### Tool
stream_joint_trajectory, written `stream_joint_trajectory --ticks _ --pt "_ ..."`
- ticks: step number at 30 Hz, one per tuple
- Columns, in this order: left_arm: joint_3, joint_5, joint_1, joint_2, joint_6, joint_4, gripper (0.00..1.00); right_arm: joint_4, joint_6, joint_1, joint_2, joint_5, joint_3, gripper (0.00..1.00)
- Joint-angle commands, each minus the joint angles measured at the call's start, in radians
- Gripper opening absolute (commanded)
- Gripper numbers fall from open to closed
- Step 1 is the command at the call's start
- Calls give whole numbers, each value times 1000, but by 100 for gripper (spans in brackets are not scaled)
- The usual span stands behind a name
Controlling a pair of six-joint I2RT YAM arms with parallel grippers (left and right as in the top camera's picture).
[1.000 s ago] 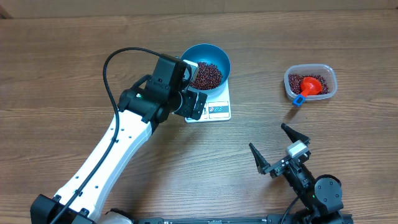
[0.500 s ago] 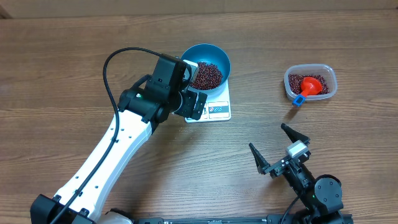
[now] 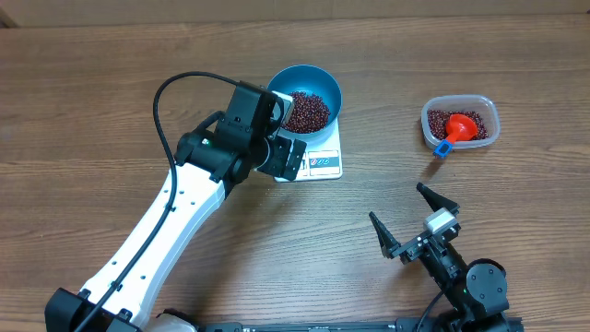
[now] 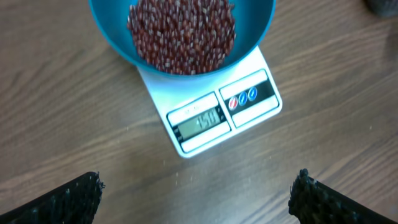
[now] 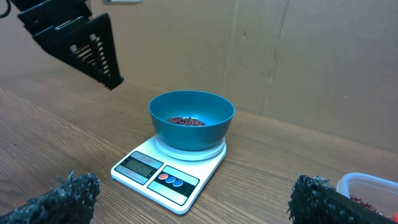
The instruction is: Scoop item into bowl and weigh 150g on scale
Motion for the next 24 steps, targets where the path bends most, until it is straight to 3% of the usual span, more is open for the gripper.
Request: stream_joint_trajectory --ticks 1,8,15,24 --pt "-2 3 -14 -77 18 -23 100 3 0 -6 -10 7 -11 100" --pt "-80 -32 -9 -366 18 -6 100 3 0 -6 -10 7 -11 100" --pt "-410 -52 83 -764 -49 173 100 3 0 -6 -10 7 -11 100" --pt "-801 -24 201 -1155 -127 369 100 2 0 -6 -10 7 -11 100"
